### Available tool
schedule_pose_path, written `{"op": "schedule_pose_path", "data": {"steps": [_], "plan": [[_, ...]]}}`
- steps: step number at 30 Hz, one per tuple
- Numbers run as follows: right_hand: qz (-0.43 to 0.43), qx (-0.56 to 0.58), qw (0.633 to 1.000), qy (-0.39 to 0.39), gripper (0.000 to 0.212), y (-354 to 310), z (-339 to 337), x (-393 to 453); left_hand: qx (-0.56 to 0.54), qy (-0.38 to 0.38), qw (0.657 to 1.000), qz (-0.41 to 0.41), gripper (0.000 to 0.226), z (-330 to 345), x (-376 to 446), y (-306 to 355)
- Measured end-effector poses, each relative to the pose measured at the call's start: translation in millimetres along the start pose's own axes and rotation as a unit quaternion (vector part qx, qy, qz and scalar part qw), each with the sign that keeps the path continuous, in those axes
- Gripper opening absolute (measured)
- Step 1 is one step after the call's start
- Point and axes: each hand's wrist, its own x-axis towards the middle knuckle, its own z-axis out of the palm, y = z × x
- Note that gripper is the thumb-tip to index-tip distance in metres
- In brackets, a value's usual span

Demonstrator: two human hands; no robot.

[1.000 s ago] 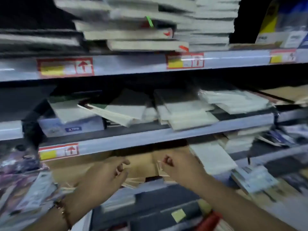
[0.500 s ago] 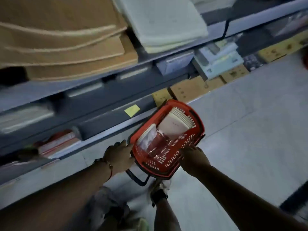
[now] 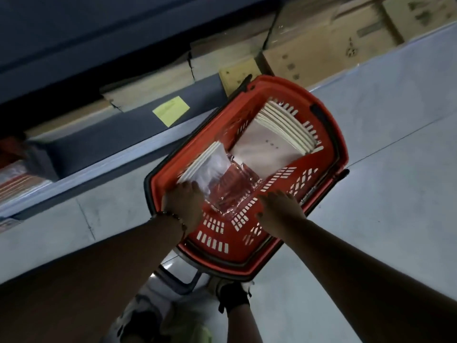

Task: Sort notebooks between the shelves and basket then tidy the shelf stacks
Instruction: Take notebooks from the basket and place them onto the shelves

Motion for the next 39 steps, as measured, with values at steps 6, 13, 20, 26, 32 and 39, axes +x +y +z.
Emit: {"op": "schedule_pose_path", "data": {"steps": [6, 13, 20, 26, 32, 39], "plan": [[0.006, 0.038, 0.999, 0.004, 0.053, 2, 12, 34, -0.034, 0.043, 0.996, -0.072, 0.040, 30, 20, 3], [0.043, 0.137, 0.990, -0.002, 0.044, -6, 21, 43, -0.060, 0.050, 0.996, -0.033, 0.027, 41, 34, 10], [0.081, 0.272, 0.959, -0.014, 0.012, -20, 22, 57, -0.238, 0.037, 0.971, -0.016, 0.031, 50, 35, 21], [0.050, 0.295, 0.954, 0.001, 0.027, -18, 5, 60, -0.168, 0.043, 0.985, -0.003, 0.018, 32, 26, 12], [0.082, 0.417, 0.905, 0.006, 0.051, -2, -27, 33, -0.299, 0.045, 0.951, 0.057, 0.036, -15, -22, -29], [0.011, 0.498, 0.865, -0.062, 0.042, -10, -66, -26, -0.417, 0.064, 0.903, 0.076, 0.025, -67, -61, -75]]}}
